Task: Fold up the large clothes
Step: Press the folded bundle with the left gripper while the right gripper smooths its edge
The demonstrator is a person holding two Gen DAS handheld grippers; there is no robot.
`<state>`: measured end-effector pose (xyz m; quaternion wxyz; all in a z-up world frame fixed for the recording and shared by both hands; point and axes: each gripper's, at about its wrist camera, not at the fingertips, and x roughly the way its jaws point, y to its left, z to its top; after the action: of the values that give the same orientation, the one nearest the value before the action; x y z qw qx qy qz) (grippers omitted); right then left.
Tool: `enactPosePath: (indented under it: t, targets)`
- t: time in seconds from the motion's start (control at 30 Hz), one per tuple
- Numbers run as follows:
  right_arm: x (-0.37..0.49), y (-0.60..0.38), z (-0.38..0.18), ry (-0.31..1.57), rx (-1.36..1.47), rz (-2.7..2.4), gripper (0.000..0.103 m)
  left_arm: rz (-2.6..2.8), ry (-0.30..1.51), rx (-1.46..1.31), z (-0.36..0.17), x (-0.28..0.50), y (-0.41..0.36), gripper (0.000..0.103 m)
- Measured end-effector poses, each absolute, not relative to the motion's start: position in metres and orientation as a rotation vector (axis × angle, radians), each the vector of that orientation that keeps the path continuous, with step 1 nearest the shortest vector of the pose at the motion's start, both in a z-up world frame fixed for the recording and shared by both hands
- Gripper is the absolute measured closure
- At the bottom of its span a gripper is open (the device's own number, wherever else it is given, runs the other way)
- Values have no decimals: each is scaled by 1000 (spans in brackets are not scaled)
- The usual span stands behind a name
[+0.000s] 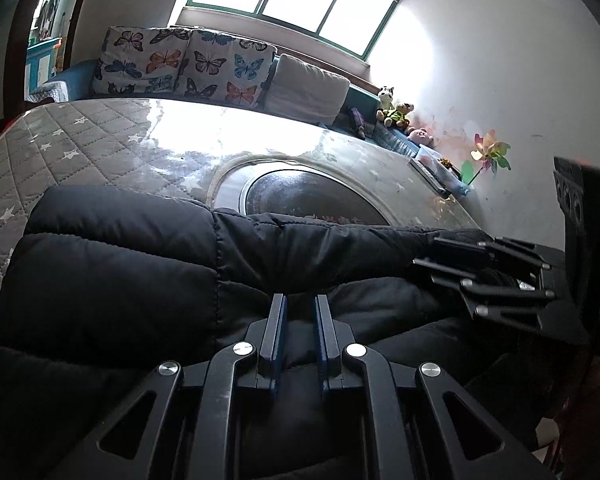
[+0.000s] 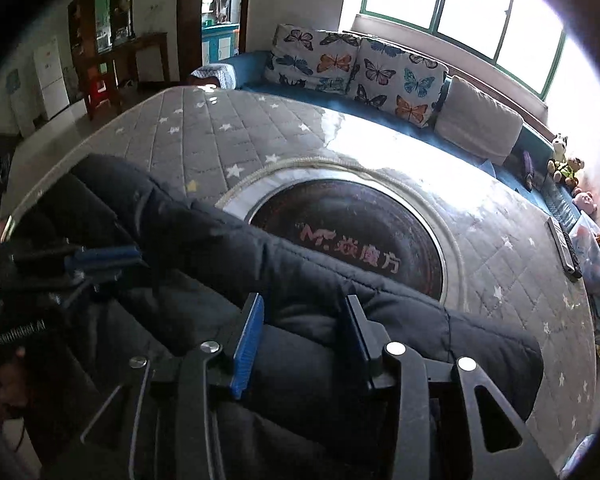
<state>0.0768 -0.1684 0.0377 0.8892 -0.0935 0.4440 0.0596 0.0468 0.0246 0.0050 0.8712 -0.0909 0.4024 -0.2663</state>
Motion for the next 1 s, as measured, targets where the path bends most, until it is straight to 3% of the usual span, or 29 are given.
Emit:
enactPosePath:
  t: [0.67, 0.83, 1.0]
  targets:
    - [-15, -198, 36, 908, -164, 224, 57, -583, 805, -86, 13, 13, 27, 87]
    - [-30, -200, 33, 937, -207, 246, 57, -594, 813, -62, 16, -10, 32, 76]
    - [-42, -210, 30, 994, -216, 253, 57, -599, 814, 30, 17, -43, 28, 51]
